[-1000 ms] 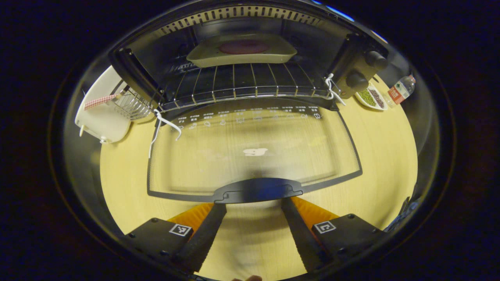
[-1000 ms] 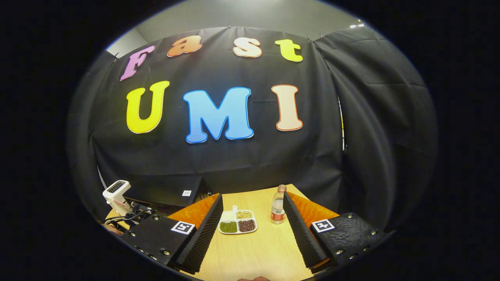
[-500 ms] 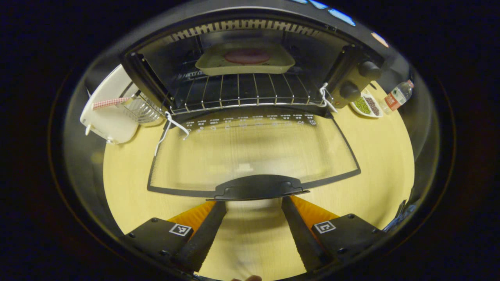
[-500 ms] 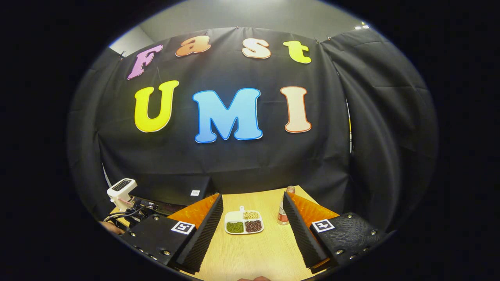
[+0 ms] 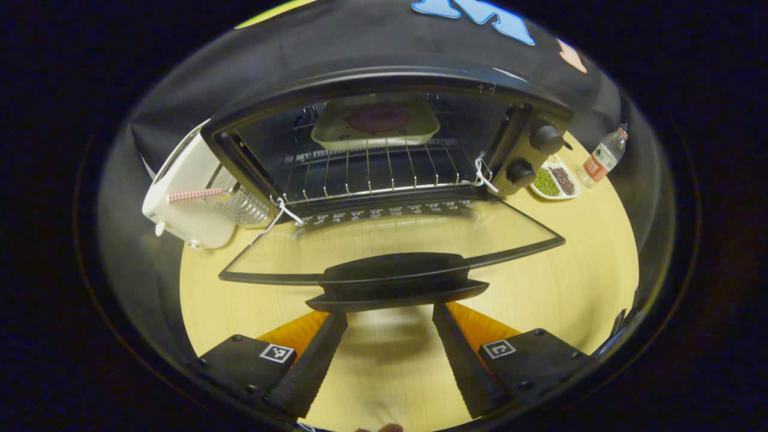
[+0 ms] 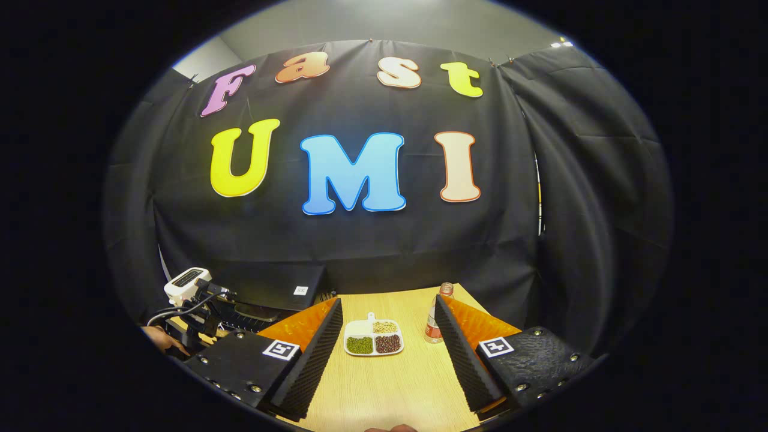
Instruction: Open the electric oven with the left hand, put the food in, and close the electric oven.
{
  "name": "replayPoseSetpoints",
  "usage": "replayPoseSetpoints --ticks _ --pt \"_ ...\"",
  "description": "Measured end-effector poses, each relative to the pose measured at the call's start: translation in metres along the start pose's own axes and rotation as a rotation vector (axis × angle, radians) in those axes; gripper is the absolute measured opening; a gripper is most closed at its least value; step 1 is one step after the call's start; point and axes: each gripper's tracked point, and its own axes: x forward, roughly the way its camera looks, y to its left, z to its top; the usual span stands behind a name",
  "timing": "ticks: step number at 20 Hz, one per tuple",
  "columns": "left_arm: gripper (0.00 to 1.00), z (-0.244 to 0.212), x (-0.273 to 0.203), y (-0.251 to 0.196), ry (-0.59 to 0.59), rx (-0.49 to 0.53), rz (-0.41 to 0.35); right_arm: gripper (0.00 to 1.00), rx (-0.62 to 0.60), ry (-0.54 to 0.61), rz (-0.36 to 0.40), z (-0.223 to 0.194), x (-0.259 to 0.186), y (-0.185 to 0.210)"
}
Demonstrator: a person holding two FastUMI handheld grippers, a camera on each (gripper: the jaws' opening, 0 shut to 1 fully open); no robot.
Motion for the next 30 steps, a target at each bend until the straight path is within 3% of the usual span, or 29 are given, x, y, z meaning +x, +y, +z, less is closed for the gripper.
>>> replayPoseSetpoints --ticks 1,3,4,7,13,16,18,22,28,29,30 --pt "1.0 0.003 -0.001 0.001 -0.006 -0.003 0.005 0.93 -0.002 0.001 -0.001 -0.001 0.001 -0.002" --pt "0.94 0.01 -0.002 0.004 -0.017 -0.011 0.014 0.93 -0.006 0.0 -0.004 0.0 0.003 -0.004" --pt "0.98 0.015 -0.003 0.005 -0.028 -0.01 0.021 0.93 -0.007 -0.001 -0.004 0.001 0.003 -0.005" --pt "0.98 0.03 -0.01 0.009 -0.079 -0.004 0.051 0.93 -0.011 0.001 0.0 0.001 0.005 -0.009" --pt "0.98 0.072 -0.048 0.015 -0.261 0.001 0.14 0.93 -0.02 -0.001 0.032 0.005 0.01 -0.018" --pt "0.98 0.104 -0.103 -0.006 -0.465 -0.052 0.105 0.93 -0.016 -0.029 0.067 0.021 0.012 -0.016" --pt "1.0 0.126 -0.165 -0.023 -0.638 -0.081 0.087 0.93 -0.014 -0.061 0.093 0.038 0.012 -0.012" --pt "0.98 0.15 -0.312 -0.045 -0.995 -0.112 0.148 0.93 0.006 -0.151 0.153 0.086 0.0 -0.002" --pt "1.0 0.135 -0.411 -0.065 -1.098 -0.161 0.093 0.93 0.045 -0.231 0.205 0.138 -0.023 0.015" --pt "0.92 0.136 -0.413 -0.06 -1.103 -0.163 0.082 0.93 0.048 -0.238 0.198 0.14 -0.027 0.017" --pt "1.0 0.137 -0.415 -0.056 -1.102 -0.156 0.074 0.93 0.046 -0.238 0.188 0.141 -0.029 0.019"
